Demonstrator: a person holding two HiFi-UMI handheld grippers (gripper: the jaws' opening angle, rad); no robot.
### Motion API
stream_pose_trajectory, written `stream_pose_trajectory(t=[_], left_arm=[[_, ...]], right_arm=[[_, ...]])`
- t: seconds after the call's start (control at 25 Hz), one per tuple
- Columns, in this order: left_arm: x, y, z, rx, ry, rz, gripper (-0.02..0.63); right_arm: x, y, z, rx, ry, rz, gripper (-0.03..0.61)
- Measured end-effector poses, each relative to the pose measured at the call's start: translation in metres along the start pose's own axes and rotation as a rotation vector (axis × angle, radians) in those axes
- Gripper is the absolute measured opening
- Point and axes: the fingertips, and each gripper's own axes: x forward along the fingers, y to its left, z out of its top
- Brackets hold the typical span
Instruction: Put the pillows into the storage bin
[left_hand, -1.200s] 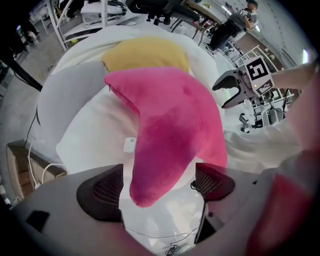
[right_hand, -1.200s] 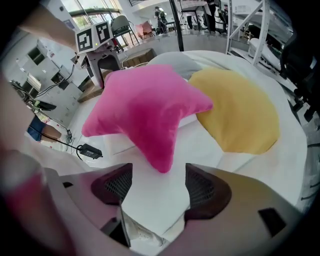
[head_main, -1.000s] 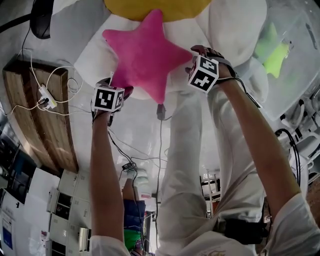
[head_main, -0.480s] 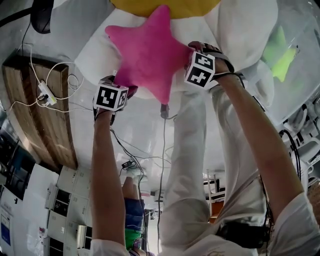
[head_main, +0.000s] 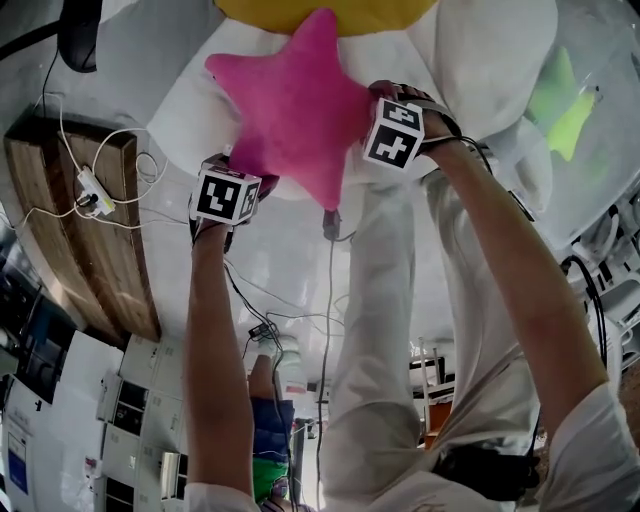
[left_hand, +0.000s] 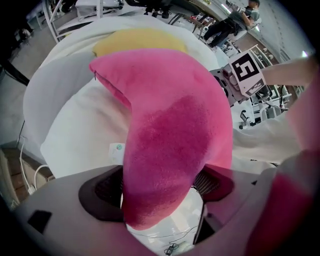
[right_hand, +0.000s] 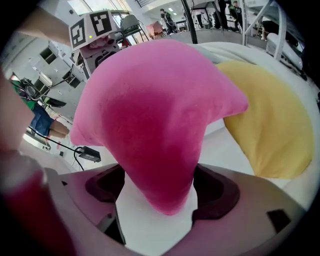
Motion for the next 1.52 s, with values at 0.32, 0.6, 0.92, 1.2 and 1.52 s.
stream_pose_trajectory(t=[0.32,0.6,0.92,1.2,1.52], left_arm=[[0.004,-0.003,-0.001,-0.021,0.068,0.029,0.413],[0.009,-0.004,-0.004,-0.04,0.114,0.023,0.41],[0.015,-0.005,-0.004,-0.043,0.129,0.029,0.405],[0.008,-0.005,-0.005,-0.038,0.114,0.041,0.358],[-0.008,-0.008,-0.001,0.028,0.102,0.036,0.335]], right_arm=[[0.006,-0.002,-0.006,0.019,0.022,-0.056,0.436],[0.01,0.0,-0.009,-0.014,0.041,-0.048,0.439],[0.009,-0.003,-0.012,-0.004,0.056,-0.072,0.409],[-0.002,0.001,-0.005,-0.004,0.06,-0.103,0.364],[-0.016,0.004,-0.001,0.013,0.023,-0.114,0.351]])
